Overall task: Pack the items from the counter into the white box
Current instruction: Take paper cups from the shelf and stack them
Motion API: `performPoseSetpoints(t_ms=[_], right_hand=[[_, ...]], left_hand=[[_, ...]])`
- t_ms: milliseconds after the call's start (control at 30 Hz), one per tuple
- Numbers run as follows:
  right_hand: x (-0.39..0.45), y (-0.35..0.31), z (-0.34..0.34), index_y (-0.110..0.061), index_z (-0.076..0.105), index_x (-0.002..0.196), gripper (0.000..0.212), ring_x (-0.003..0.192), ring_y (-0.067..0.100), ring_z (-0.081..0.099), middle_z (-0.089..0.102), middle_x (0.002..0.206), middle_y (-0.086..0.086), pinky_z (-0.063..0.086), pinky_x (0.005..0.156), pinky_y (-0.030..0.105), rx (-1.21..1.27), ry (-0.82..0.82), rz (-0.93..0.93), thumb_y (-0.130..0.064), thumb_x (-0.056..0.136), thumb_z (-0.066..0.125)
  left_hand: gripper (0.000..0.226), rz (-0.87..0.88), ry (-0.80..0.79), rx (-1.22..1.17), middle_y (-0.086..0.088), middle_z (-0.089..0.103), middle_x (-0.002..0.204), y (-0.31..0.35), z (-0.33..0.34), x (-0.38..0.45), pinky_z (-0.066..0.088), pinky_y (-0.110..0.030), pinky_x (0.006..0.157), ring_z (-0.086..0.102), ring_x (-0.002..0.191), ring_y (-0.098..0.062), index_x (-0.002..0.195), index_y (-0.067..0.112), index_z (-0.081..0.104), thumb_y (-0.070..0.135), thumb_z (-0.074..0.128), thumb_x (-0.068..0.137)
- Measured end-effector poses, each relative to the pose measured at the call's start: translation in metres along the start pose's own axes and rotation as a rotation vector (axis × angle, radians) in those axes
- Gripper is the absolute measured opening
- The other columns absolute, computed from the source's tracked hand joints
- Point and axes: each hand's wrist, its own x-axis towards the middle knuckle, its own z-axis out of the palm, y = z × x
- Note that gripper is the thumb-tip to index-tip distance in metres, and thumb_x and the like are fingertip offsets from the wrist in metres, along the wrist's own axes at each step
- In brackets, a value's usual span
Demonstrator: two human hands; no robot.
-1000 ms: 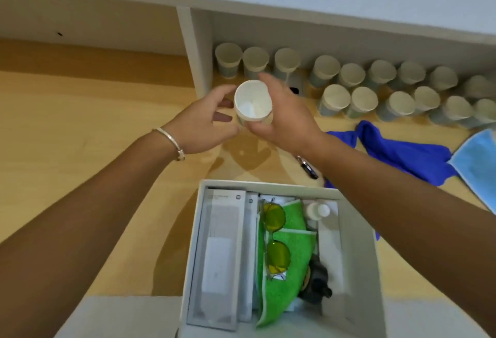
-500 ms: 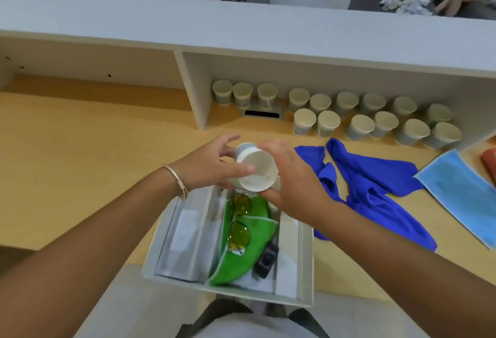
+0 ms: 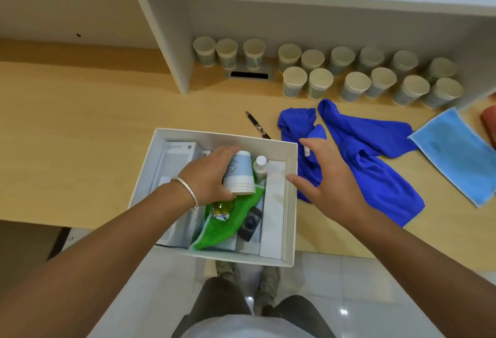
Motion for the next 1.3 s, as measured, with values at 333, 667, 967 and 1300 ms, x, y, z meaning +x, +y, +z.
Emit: performPoseSetpoints(t_ms=[333, 667, 967, 1300], right_hand=[[-0.029, 0.030, -0.007, -0.023, 0.047, 0.131, 0.051, 0.114, 0.003, 0.047, 0.051, 0.123, -0.010, 0.039, 0.093, 0.021, -0.025, 0.151, 0.259, -0.030, 0.085, 0.069], [-0.059, 0.039, -0.002, -0.012, 0.050, 0.132, 0.054, 0.120, 0.016, 0.049, 0.054, 0.128, 0.001, 0.040, 0.094, 0.027, -0.200, 0.124, 0.480, -0.027, 0.085, 0.071], [-0.083, 0.059, -0.032, -0.014, 0.050, 0.132, 0.055, 0.124, 0.020, 0.048, 0.052, 0.132, 0.003, 0.041, 0.092, 0.030, -0.302, 0.128, 0.599, -0.029, 0.084, 0.072], [-0.035, 0.137, -0.074, -0.017, 0.041, 0.143, 0.073, 0.132, 0.023, 0.039, 0.036, 0.147, 0.005, 0.038, 0.102, 0.033, -0.305, -0.053, 0.503, -0.033, 0.080, 0.074]], left_hand=[[0.095, 0.045, 0.077, 0.039, -0.001, 0.041, 0.139, -0.002, 0.011, 0.001, 0.052, -0.039, 0.076, 0.059, 0.104, -0.025, 0.145, 0.019, 0.027, 0.044, 0.078, 0.070], [0.083, 0.180, 0.170, 0.082, 0.008, 0.046, 0.136, -0.005, -0.043, -0.007, 0.054, -0.034, 0.067, 0.062, 0.093, -0.016, 0.141, 0.028, 0.036, 0.064, 0.065, 0.073], [0.062, 0.344, 0.216, -0.100, 0.006, 0.050, 0.135, 0.056, -0.059, 0.040, 0.052, -0.037, 0.083, 0.055, 0.112, -0.015, 0.141, 0.027, 0.041, 0.041, 0.064, 0.086], [0.075, 0.158, -0.192, 0.057, -0.004, 0.046, 0.141, 0.131, -0.034, 0.142, 0.040, -0.039, 0.103, 0.043, 0.128, -0.025, 0.143, 0.024, 0.039, 0.056, 0.063, 0.080]])
